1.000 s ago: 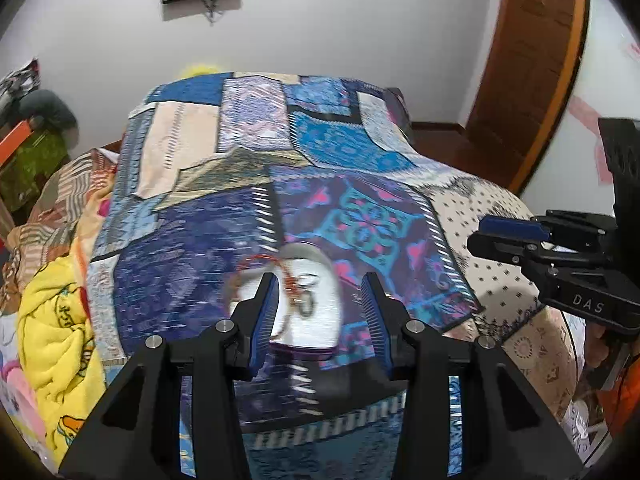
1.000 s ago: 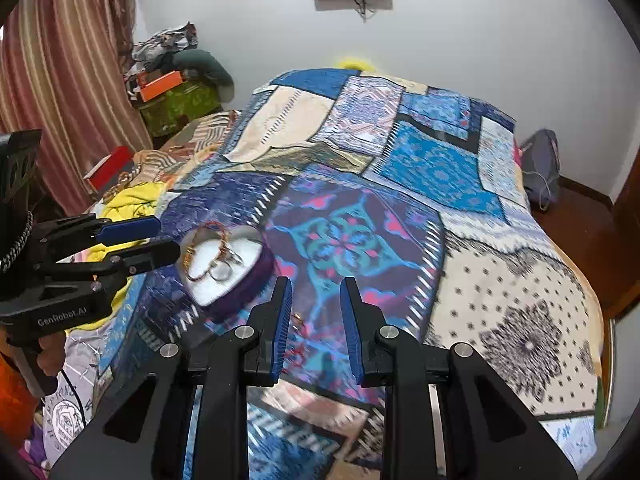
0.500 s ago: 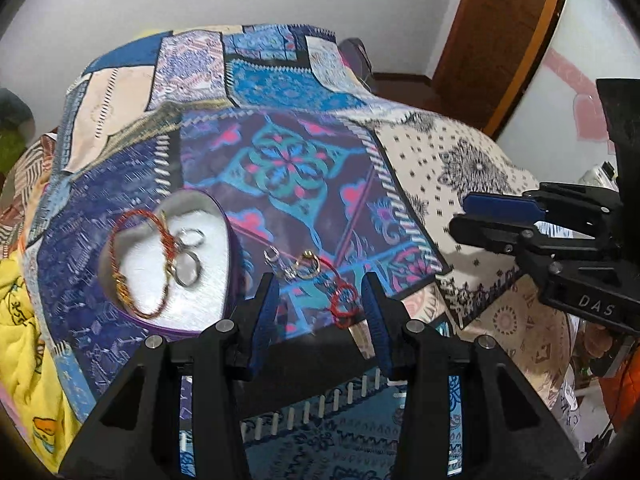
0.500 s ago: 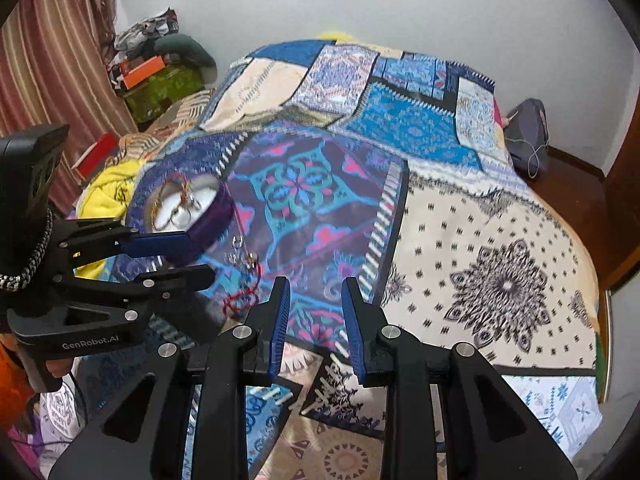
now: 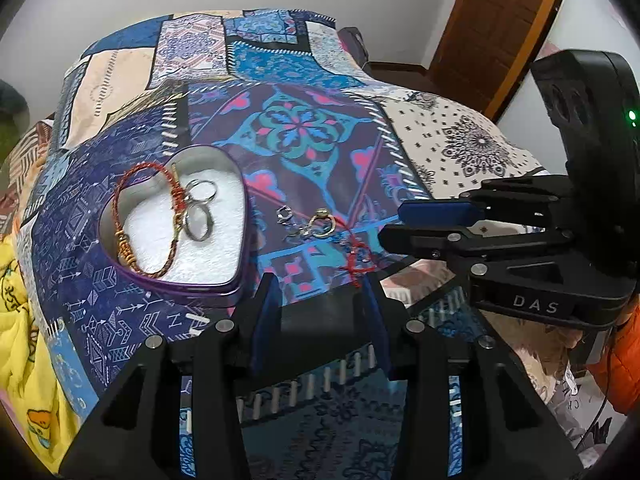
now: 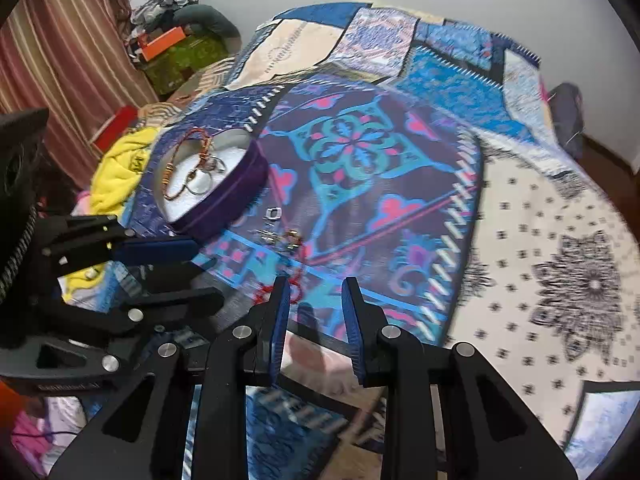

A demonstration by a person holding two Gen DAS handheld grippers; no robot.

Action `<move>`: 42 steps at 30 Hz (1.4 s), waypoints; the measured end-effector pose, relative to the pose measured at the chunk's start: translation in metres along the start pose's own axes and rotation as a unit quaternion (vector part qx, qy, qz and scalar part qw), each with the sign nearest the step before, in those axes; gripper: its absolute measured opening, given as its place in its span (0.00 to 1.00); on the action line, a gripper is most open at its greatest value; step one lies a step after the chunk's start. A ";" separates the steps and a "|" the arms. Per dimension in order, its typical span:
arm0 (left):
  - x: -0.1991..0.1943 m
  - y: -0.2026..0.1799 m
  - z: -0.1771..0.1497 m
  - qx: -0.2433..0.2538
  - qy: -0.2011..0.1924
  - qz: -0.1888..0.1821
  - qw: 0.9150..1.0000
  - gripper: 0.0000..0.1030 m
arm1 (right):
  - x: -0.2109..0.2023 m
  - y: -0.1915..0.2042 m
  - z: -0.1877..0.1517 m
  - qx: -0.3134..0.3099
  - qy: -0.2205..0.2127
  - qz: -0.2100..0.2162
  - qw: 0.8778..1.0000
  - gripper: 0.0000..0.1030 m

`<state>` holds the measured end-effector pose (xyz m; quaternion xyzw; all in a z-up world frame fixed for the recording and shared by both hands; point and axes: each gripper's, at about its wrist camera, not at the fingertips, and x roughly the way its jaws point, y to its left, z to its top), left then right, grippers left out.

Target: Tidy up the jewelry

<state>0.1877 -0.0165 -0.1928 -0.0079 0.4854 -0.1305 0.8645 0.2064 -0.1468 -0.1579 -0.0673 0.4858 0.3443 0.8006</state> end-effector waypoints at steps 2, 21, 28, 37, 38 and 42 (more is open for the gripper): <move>0.002 0.002 -0.001 -0.002 0.001 0.006 1.000 0.41 | 0.006 0.005 0.001 -0.010 0.003 -0.003 1.000 0.23; 0.017 -0.001 0.001 -0.007 0.008 -0.004 1.000 0.39 | 0.009 -0.013 -0.013 0.002 0.008 -0.003 1.000 0.08; 0.031 -0.015 0.010 0.008 0.017 -0.022 1.000 0.34 | -0.021 -0.029 -0.019 0.021 -0.029 -0.027 0.999 0.08; 0.053 -0.043 0.023 0.040 0.023 -0.018 0.999 0.34 | -0.039 -0.048 -0.024 0.036 -0.053 -0.053 0.997 0.08; 0.056 -0.045 0.025 0.043 0.022 -0.015 0.999 0.34 | -0.040 -0.050 -0.025 0.039 -0.053 -0.052 0.996 0.08; 0.063 -0.047 0.030 0.042 0.021 -0.017 0.999 0.34 | -0.041 -0.054 -0.027 0.046 -0.053 -0.053 0.996 0.08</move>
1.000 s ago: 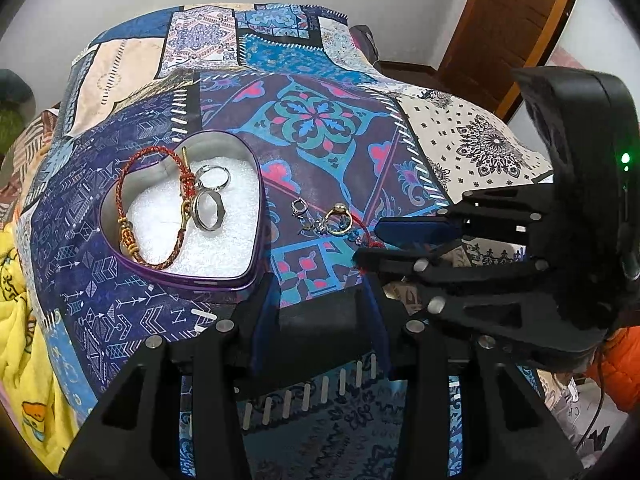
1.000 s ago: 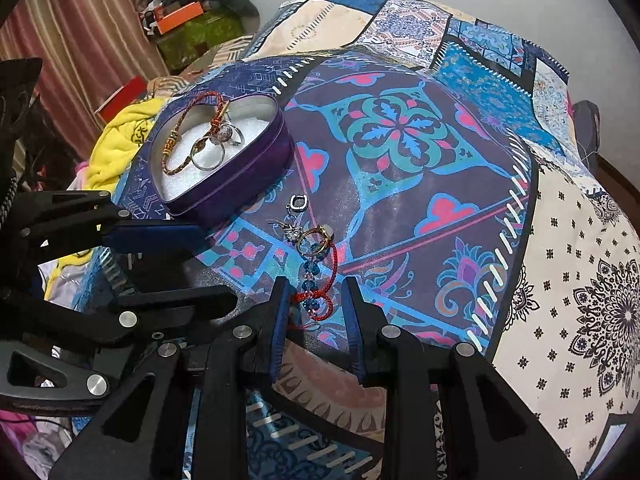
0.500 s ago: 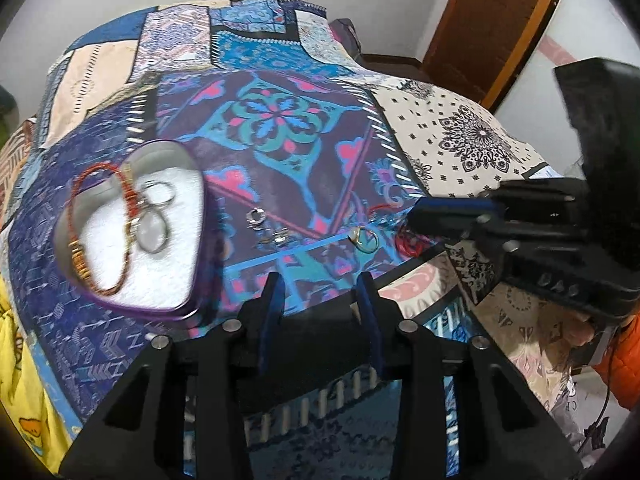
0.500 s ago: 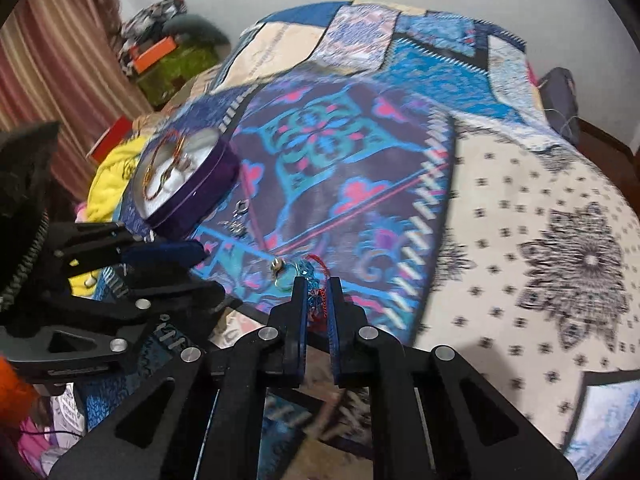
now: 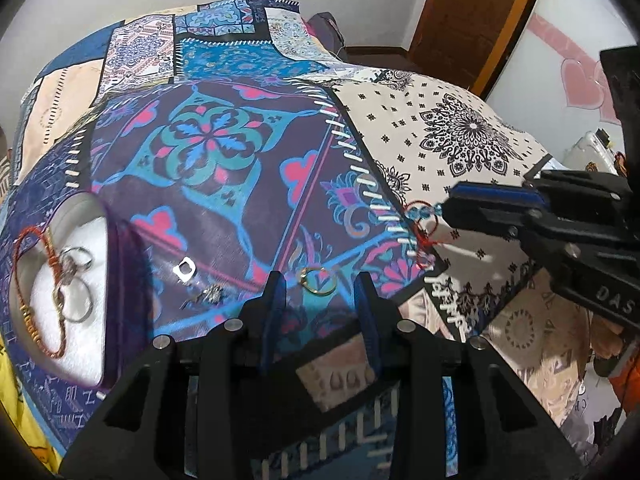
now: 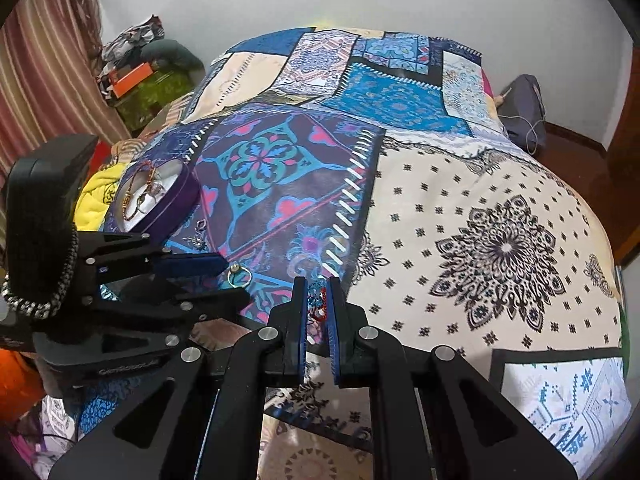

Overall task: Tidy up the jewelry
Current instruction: 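Grasp the small gold ring with the left gripper while the right gripper holds the keychain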

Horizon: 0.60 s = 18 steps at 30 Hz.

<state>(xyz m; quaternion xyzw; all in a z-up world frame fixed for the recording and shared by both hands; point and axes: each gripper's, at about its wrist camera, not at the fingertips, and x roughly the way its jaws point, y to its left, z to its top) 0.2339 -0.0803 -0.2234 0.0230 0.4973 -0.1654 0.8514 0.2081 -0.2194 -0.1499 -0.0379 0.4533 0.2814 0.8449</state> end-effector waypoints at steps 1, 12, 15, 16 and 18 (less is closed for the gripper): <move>0.001 -0.001 0.001 0.001 0.000 0.003 1.000 0.34 | -0.001 -0.001 -0.001 0.000 -0.001 -0.001 1.000 0.08; -0.002 -0.008 -0.001 0.019 -0.007 0.018 1.000 0.01 | -0.012 0.000 0.005 0.007 -0.019 0.002 1.000 0.08; -0.010 -0.003 -0.001 0.010 -0.017 0.019 1.000 0.00 | -0.015 0.001 0.007 0.007 -0.023 0.000 1.000 0.08; -0.015 -0.001 -0.001 0.005 -0.024 0.019 1.000 0.00 | -0.016 0.001 0.007 0.007 -0.023 0.000 1.000 0.08; -0.023 0.002 0.000 -0.002 -0.033 0.017 0.999 0.00 | -0.018 0.001 0.009 0.006 -0.027 -0.002 1.000 0.08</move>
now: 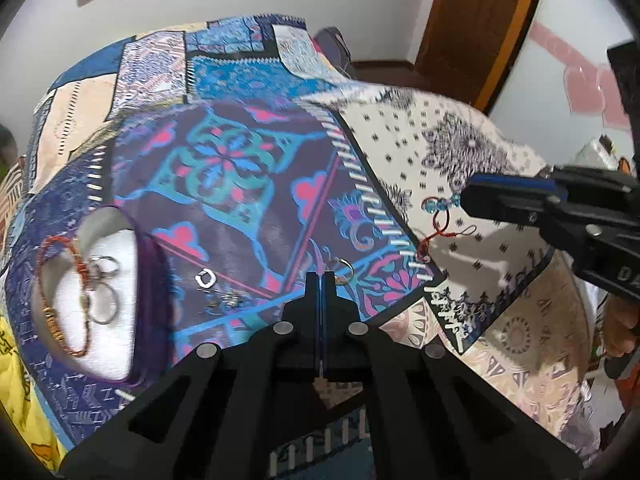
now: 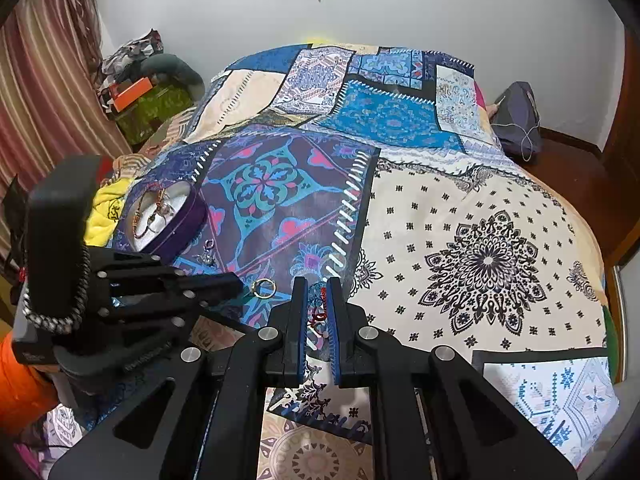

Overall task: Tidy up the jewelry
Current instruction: 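Grasp the small gold ring with the left gripper while the right gripper holds the keychain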

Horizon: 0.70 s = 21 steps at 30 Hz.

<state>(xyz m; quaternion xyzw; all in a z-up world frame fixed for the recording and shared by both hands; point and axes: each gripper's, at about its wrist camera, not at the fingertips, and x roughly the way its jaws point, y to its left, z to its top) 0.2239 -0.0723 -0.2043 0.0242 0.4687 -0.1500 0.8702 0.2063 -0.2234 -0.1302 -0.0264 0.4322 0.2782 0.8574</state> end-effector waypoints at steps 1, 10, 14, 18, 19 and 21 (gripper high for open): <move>-0.005 0.002 0.001 -0.004 -0.006 0.002 1.000 0.00 | -0.001 0.000 0.001 0.000 -0.002 -0.002 1.000 0.08; -0.002 -0.004 0.008 0.010 0.004 0.003 1.000 0.37 | -0.006 -0.004 0.005 0.011 -0.013 -0.003 1.000 0.08; 0.014 -0.018 0.007 0.039 0.022 0.015 0.999 0.37 | -0.006 -0.006 0.004 0.011 -0.012 -0.004 1.000 0.08; 0.030 -0.018 0.009 0.027 0.037 0.006 0.999 0.34 | -0.006 -0.008 0.003 0.013 -0.011 -0.006 1.000 0.08; 0.032 -0.017 0.009 0.025 0.035 0.010 0.999 0.32 | -0.006 -0.009 0.002 0.012 -0.011 -0.006 1.000 0.08; 0.033 -0.015 0.009 0.016 0.030 0.021 0.999 0.19 | -0.006 -0.010 0.002 0.012 -0.010 -0.007 1.000 0.08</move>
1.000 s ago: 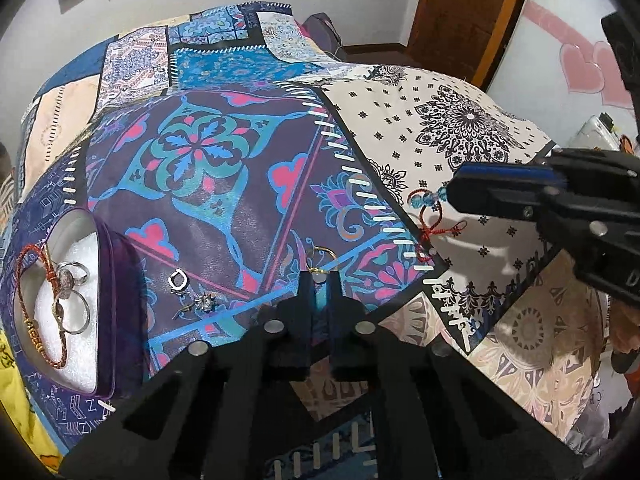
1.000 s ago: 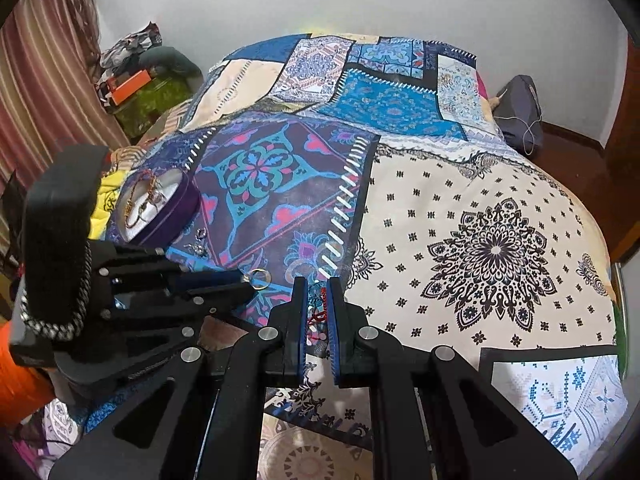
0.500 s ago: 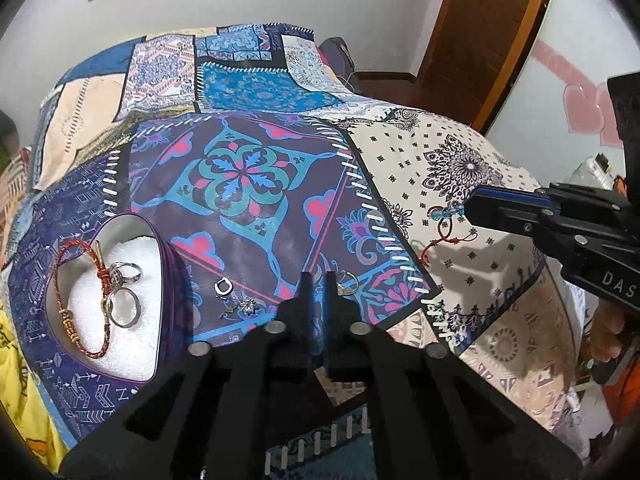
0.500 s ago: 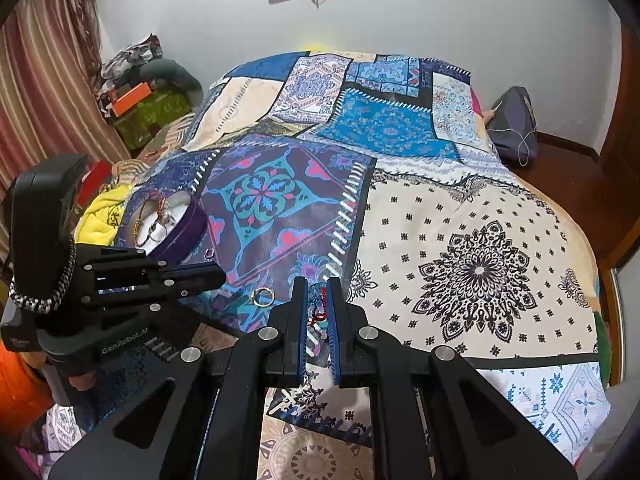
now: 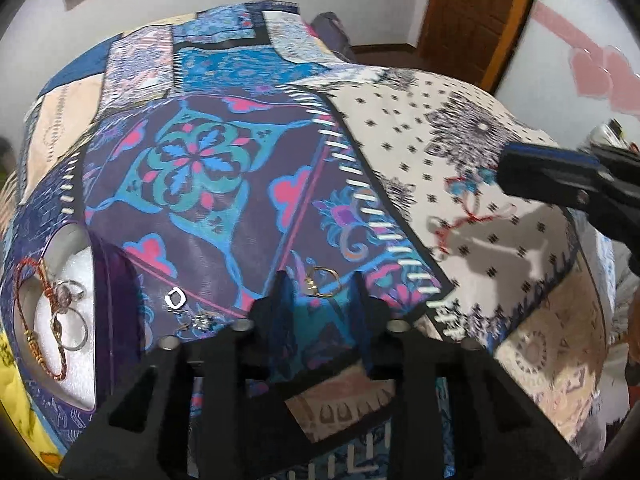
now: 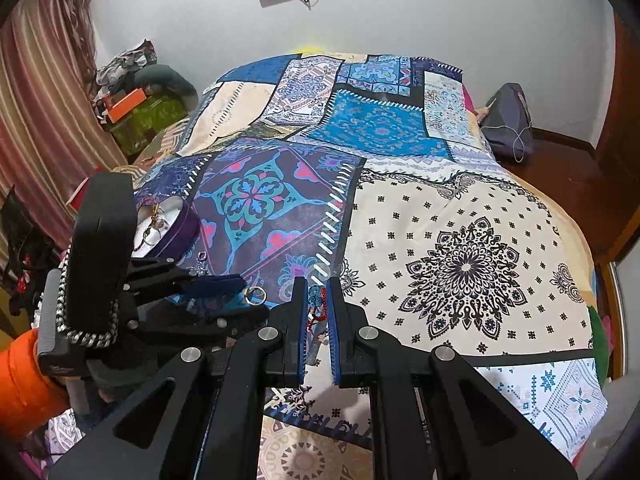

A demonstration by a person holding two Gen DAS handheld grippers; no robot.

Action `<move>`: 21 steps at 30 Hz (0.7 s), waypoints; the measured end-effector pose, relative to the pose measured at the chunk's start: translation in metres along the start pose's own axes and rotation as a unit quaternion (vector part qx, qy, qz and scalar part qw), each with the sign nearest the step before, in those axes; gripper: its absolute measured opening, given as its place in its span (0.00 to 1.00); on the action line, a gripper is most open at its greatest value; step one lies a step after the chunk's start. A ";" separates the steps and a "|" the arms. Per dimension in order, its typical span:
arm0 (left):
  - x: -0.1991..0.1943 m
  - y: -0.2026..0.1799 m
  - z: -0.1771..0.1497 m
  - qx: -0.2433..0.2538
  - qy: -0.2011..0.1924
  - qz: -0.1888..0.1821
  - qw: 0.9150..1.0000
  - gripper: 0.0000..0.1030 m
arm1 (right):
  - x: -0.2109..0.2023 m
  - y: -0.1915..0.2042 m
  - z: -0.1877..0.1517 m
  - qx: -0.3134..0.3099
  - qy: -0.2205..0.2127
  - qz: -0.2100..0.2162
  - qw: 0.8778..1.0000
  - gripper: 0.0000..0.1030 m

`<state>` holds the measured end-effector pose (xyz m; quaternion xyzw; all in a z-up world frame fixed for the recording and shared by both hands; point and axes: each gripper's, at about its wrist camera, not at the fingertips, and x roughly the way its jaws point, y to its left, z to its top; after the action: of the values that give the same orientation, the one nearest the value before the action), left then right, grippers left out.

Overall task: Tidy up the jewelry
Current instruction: 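Grasp the small gold ring with the left gripper while the right gripper holds the keychain, then carry the ring and keychain over the heart tin and open both grippers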

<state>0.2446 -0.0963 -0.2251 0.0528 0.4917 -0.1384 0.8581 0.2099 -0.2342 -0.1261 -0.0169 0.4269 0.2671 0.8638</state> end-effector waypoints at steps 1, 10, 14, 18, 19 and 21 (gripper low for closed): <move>0.000 0.001 0.000 -0.001 -0.002 0.004 1.000 0.14 | 0.000 -0.001 0.000 0.000 0.000 -0.001 1.000 0.08; -0.005 0.010 -0.001 -0.022 -0.008 -0.011 1.000 0.07 | -0.001 0.002 0.001 -0.001 -0.001 0.000 1.000 0.08; -0.025 0.014 -0.003 -0.022 -0.034 -0.001 0.999 0.07 | -0.003 0.003 0.003 0.001 -0.004 0.001 1.000 0.08; -0.055 0.017 -0.002 -0.012 -0.068 0.015 0.997 0.07 | -0.004 0.008 0.009 -0.005 -0.008 0.003 1.000 0.08; -0.060 0.017 -0.001 -0.012 -0.074 0.017 0.997 0.07 | -0.005 0.010 0.011 -0.006 -0.011 0.005 1.000 0.08; -0.075 0.022 -0.001 -0.016 -0.089 0.021 0.996 0.07 | -0.005 0.015 0.016 -0.009 -0.016 0.010 1.000 0.08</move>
<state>0.2147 -0.0608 -0.1623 0.0371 0.4141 -0.1168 0.9019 0.2120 -0.2192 -0.1089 -0.0158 0.4104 0.2794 0.8679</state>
